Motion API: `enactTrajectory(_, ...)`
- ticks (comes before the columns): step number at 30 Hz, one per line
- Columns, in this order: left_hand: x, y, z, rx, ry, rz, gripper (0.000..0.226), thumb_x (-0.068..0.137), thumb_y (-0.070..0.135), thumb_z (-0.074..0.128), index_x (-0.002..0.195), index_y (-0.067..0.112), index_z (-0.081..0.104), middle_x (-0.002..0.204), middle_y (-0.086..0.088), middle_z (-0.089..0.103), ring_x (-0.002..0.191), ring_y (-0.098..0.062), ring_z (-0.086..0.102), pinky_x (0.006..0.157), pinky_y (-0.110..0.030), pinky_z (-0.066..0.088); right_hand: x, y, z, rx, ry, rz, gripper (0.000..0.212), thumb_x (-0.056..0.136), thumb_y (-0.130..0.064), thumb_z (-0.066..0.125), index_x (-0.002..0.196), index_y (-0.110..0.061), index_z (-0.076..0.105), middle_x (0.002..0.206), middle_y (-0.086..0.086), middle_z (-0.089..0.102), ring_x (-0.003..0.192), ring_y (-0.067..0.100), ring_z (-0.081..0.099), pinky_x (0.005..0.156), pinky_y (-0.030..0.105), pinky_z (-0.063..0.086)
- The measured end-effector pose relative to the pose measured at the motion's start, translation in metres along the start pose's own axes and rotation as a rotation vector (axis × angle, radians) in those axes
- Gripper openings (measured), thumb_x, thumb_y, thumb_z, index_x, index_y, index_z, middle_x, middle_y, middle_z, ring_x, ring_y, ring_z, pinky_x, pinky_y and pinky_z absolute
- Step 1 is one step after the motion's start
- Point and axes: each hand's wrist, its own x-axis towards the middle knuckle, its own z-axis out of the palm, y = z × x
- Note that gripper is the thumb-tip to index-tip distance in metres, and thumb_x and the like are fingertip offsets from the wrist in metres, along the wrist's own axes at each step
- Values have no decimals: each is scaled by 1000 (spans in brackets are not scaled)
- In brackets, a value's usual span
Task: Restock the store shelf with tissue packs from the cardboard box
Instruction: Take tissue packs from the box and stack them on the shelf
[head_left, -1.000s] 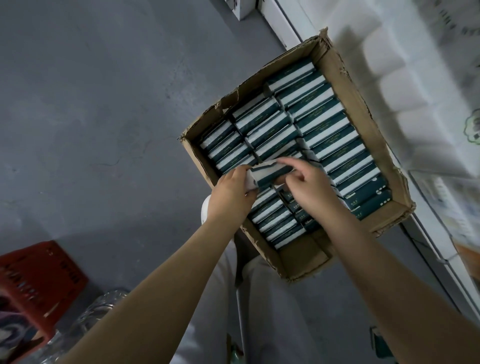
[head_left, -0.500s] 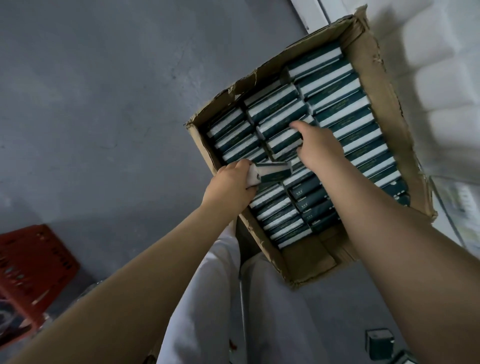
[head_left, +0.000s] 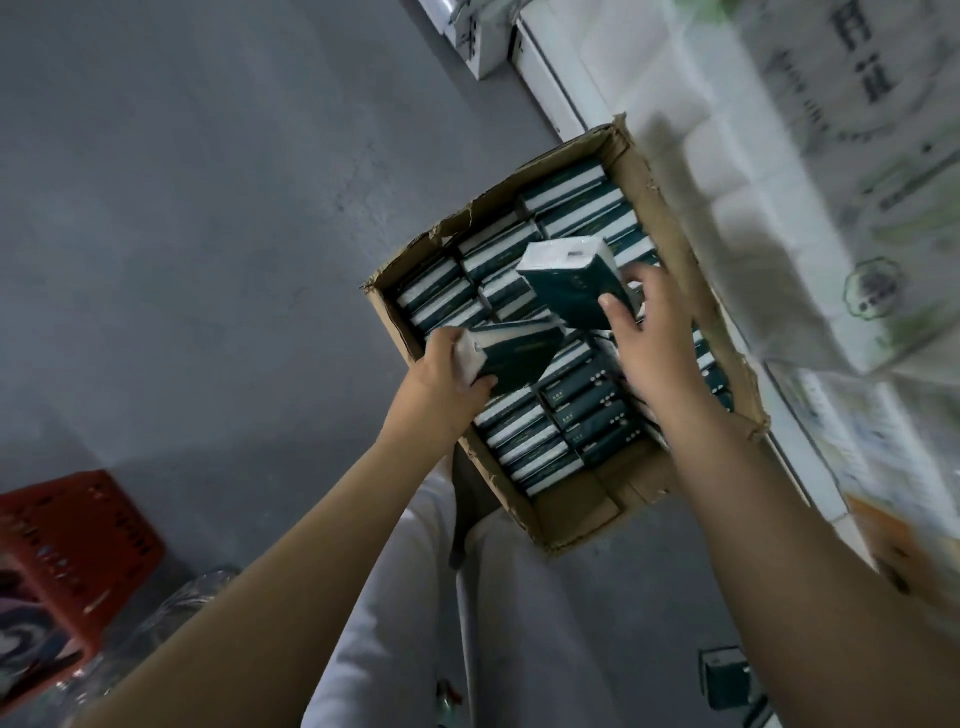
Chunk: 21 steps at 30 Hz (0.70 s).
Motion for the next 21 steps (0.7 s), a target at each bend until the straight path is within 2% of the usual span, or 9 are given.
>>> enactTrajectory(3,-34,26,-23,-99,85,-19,49,92,30,63,131,16,37,114,-5,57,83,-16,57,58,-19,41,-36,-29,-44,284,7,223,38,104,-32,41,139,-20,37,127,-6,50,105,8,49,84,22,39)
enactTrajectory(5,-62,53,-40,-190,138,-38,46,94,32,61,131,19,38,115,0,56,81,-7,57,58,-14,43,-61,-47,-74,338,27,278,40,105,-37,34,142,-22,32,123,-6,49,98,11,50,71,23,36)
enactTrajectory(6,-77,68,-49,-254,171,-47,45,94,32,60,131,19,38,115,0,56,83,-6,58,62,-16,47,-73,-58,-90,381,47,280,40,105,-38,32,142,-22,33,122,-6,50,100,11,50,73,23,36)
enactTrajectory(9,-131,115,-70,-489,251,-85,44,95,34,58,131,19,37,118,-2,58,98,-17,61,82,-35,56,-105,-91,-134,625,138,326,32,106,-31,33,133,-17,43,109,-8,57,98,8,58,71,16,47)
enactTrajectory(10,-155,134,-76,-573,263,-99,44,95,36,58,130,22,35,117,-2,59,101,-19,62,86,-41,56,-119,-106,-155,678,152,339,30,106,-31,33,130,-18,45,105,-11,57,97,9,59,69,18,52)
enactTrajectory(13,-211,174,-86,-811,258,-115,37,96,39,55,126,30,35,114,-4,60,101,-24,65,84,-47,58,-151,-138,-205,729,156,301,25,106,-34,34,126,-31,49,111,-7,61,102,20,64,83,41,57)
enactTrajectory(15,-250,205,-97,-880,234,-61,34,96,37,55,124,32,37,116,-6,60,101,-25,66,84,-48,57,-179,-161,-251,817,144,268,24,106,-33,36,125,-36,50,107,-8,62,92,18,68,75,39,58)
enactTrajectory(18,-294,232,-106,-894,209,25,46,95,40,56,136,34,36,114,-10,64,101,-31,66,88,-54,54,-218,-186,-297,882,126,229,19,104,-31,41,120,-35,51,97,-6,65,77,12,71,70,39,59)
enactTrajectory(21,-343,267,-116,-878,186,126,50,91,50,57,136,40,38,120,-6,62,106,-25,64,91,-51,54,-260,-205,-341,912,130,198,16,102,-26,46,113,-38,47,105,6,61,84,21,70,67,38,58)
